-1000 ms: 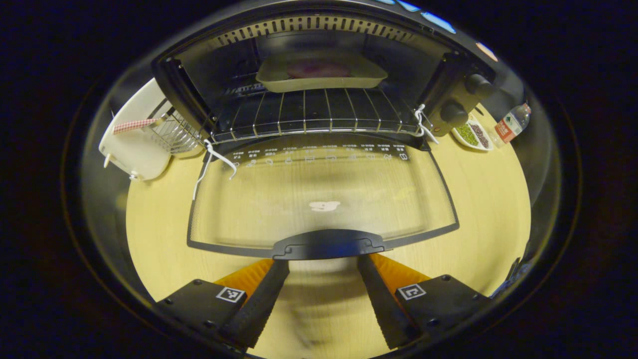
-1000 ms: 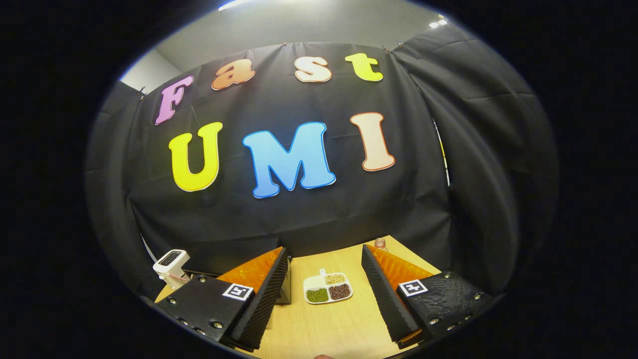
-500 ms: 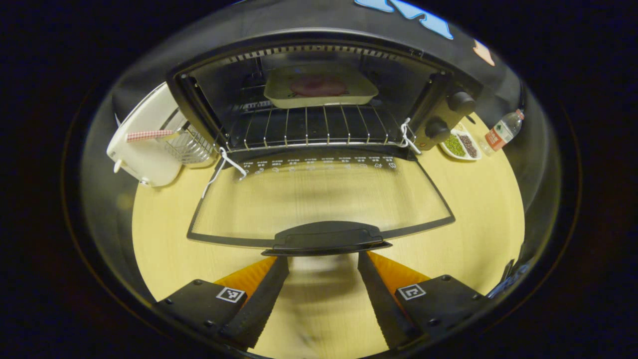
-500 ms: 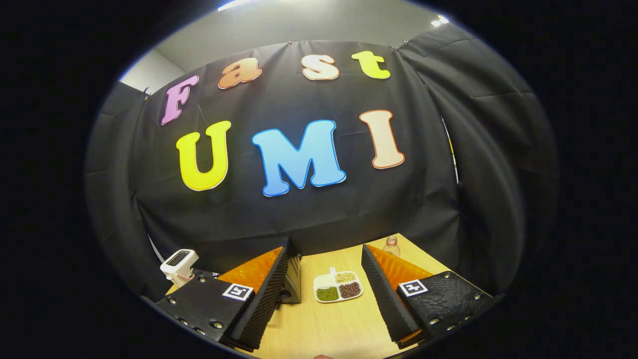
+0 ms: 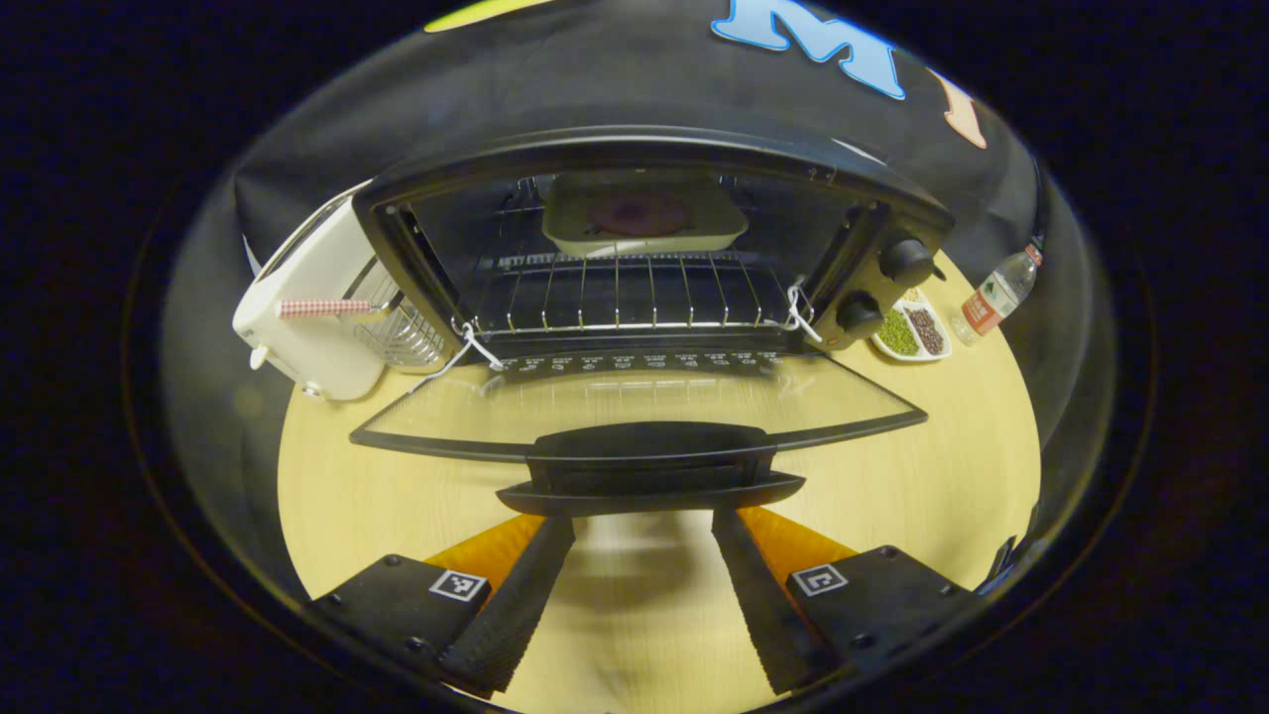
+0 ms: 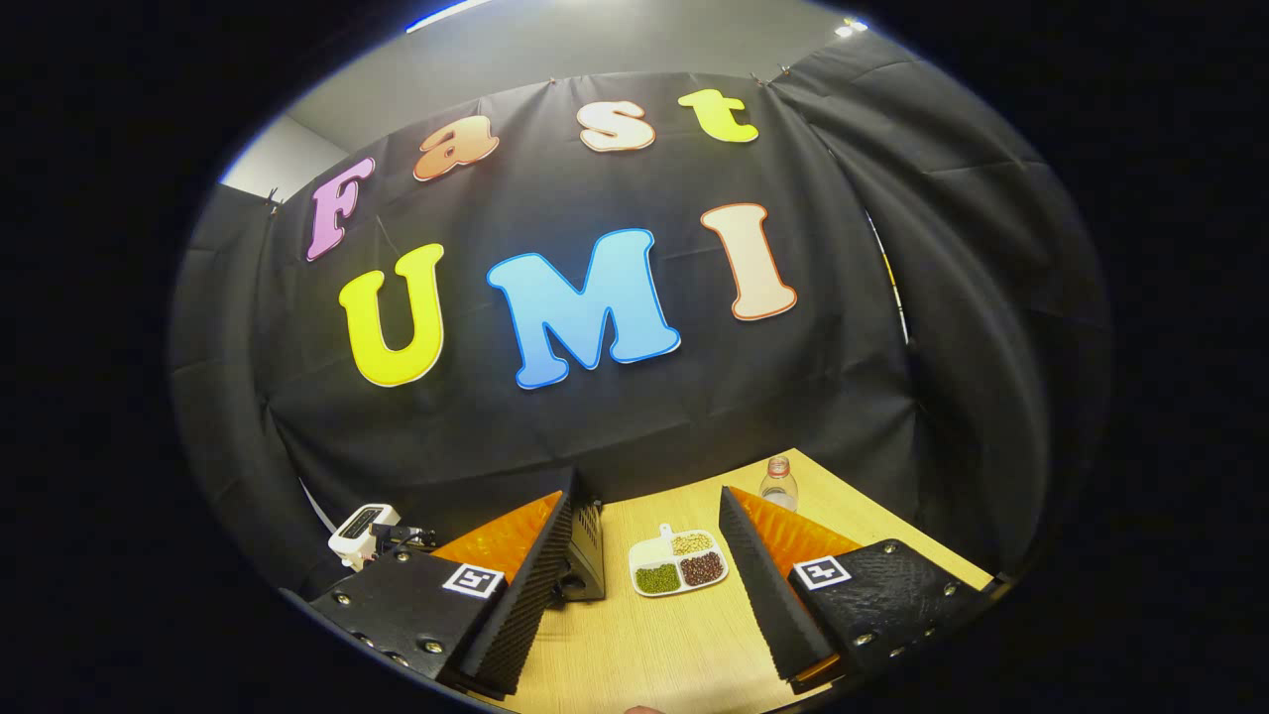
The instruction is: Open the electric oven with the left hand, put the food in, and close the electric oven.
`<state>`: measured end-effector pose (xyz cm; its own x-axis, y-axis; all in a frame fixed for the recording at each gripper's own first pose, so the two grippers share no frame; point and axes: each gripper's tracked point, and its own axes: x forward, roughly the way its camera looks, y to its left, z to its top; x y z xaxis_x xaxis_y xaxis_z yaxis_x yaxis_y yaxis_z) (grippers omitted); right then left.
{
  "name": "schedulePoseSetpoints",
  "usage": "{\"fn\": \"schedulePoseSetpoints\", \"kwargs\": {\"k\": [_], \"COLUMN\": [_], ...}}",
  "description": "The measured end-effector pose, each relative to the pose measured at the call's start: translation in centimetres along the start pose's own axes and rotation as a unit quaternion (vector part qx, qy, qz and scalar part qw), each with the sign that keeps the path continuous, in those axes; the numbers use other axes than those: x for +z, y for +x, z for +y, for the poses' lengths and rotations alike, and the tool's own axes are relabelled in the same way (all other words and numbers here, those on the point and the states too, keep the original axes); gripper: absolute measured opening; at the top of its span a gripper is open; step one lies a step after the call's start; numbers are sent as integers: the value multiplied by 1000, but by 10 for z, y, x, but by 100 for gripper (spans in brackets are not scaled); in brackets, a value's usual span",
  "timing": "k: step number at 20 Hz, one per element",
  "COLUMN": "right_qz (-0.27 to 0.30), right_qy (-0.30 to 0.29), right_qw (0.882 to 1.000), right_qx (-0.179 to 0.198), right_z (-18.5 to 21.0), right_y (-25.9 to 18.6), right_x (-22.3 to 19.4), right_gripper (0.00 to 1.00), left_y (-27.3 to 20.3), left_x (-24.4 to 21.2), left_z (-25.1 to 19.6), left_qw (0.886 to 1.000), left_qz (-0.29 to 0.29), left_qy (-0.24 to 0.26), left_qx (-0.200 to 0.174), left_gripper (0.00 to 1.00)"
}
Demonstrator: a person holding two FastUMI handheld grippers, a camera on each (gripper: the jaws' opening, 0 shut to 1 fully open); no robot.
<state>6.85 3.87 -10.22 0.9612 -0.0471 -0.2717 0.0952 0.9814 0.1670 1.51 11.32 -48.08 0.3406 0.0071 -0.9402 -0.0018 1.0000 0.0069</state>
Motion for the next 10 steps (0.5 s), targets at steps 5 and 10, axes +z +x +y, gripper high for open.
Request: {"fn": "schedulePoseSetpoints", "kwargs": {"k": [5, 10], "right_qz": [3, 10], "right_qy": [6, 9], "right_qw": [1000, 1000], "right_qx": [-8, -10], "right_z": [-7, -4], "right_y": [1, 0], "right_x": [-4, -8], "right_gripper": [91, 91], "left_y": [-5, -16], "left_x": [13, 32], "left_z": [6, 4], "left_qw": [1000, 999], "left_qz": [-12, -45], "left_qy": [3, -4], "left_qx": [8, 1], "left_gripper": [99, 99]}}
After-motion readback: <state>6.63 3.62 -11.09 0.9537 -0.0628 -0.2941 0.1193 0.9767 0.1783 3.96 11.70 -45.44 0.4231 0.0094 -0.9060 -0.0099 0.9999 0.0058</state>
